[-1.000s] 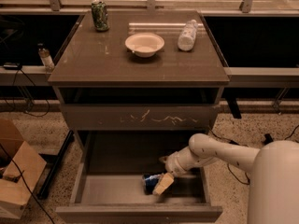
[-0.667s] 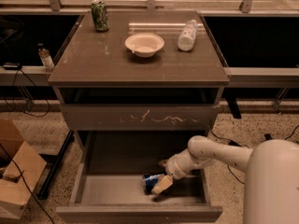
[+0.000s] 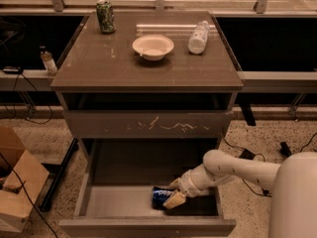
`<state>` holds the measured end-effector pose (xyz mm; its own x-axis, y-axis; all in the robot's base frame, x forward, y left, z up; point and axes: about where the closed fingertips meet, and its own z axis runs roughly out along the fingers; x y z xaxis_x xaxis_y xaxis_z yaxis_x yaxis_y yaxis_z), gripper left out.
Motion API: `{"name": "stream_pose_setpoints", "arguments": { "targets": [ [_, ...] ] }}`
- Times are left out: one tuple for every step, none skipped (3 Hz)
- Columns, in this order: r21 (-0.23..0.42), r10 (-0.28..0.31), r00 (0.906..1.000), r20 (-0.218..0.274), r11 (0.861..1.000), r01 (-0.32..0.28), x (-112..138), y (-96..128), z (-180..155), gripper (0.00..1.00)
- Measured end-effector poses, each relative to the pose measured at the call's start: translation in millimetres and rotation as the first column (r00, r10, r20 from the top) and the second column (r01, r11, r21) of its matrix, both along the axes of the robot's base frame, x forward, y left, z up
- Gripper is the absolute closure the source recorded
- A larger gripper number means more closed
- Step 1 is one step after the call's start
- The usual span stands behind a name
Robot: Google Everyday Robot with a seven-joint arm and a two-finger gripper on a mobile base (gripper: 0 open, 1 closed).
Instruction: Pick pepsi can from middle drawer and place on counter
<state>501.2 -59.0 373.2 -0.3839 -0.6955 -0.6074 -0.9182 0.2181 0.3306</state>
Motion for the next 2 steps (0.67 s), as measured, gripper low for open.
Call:
{"name": "stream_pose_setpoints", "arguments": {
  "targets": [
    [0.026,0.0,0.9993,0.038,1.0,-0.001,-4.1,6.2,26.7,0.96],
    [0.069,0.039,0.9925,0.116,0.996,-0.047,4.3,17.2,83.0,1.0]
  ]
}}
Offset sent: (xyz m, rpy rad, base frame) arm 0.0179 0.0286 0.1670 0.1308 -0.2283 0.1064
